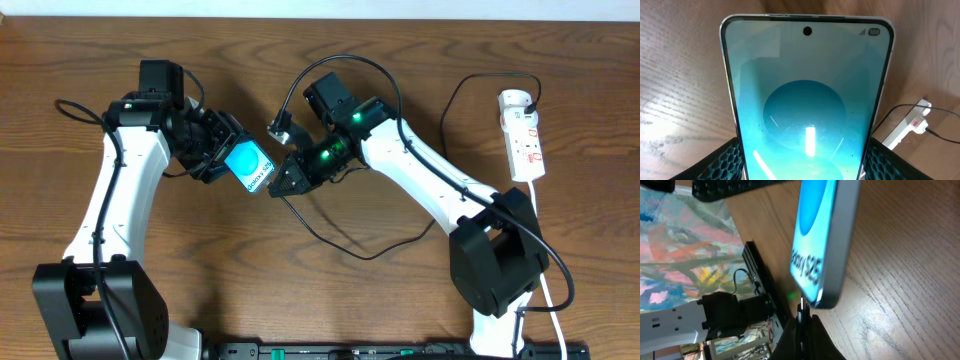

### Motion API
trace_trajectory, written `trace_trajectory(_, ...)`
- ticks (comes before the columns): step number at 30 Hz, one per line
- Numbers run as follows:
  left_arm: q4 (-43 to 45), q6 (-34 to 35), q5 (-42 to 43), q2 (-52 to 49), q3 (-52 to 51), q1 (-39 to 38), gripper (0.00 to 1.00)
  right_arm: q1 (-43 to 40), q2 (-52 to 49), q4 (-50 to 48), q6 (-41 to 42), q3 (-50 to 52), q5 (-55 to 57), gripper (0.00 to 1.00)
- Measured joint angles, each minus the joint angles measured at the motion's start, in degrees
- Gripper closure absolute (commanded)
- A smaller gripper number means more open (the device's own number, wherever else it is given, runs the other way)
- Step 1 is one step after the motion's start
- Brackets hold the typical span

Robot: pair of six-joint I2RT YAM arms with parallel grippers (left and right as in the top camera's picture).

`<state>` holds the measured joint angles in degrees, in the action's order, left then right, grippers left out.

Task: Plug charger to phone and switch on socket
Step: 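Align the connector with the phone's bottom port using the right gripper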

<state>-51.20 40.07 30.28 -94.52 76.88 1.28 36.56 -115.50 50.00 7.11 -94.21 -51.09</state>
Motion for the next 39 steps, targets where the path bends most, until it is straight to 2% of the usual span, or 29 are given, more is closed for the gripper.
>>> trace_trajectory(39, 0.2, -1.4, 0.9, 0.0, 0.0, 0.0, 0.93, 0.3, 0.0, -1.6, 1.3, 0.0, 0.2, 0.99)
